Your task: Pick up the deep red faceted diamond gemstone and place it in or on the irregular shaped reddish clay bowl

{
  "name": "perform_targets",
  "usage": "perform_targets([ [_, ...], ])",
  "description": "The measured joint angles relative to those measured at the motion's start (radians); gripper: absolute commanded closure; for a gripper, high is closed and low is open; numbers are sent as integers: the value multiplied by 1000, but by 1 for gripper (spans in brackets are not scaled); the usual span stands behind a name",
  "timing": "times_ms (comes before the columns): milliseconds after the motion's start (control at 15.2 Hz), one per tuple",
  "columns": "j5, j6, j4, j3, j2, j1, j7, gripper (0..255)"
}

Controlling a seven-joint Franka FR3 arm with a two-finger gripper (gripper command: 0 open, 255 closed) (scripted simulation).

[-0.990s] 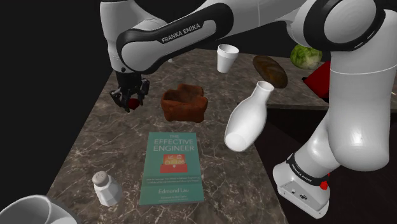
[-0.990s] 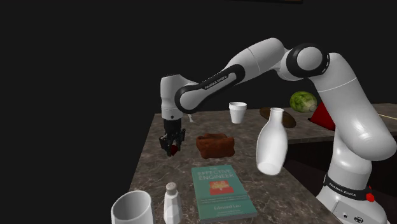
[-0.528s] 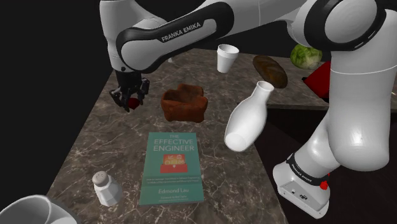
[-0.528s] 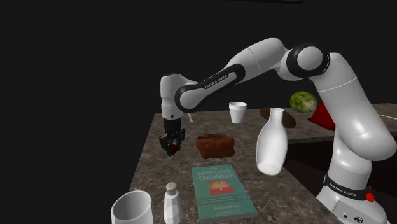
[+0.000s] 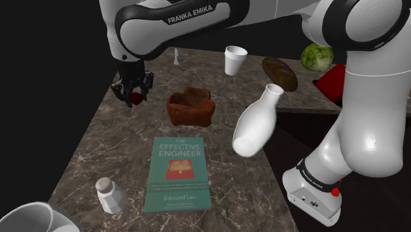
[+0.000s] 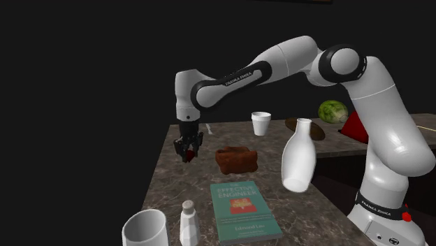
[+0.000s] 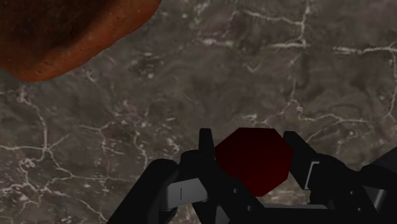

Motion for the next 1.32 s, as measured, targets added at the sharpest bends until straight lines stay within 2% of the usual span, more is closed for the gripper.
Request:
perform_targets([
  [660,16,-113,80,8,-35,0,-11,255],
  [1320,20,-246,213,12,-37,12,-18,255],
])
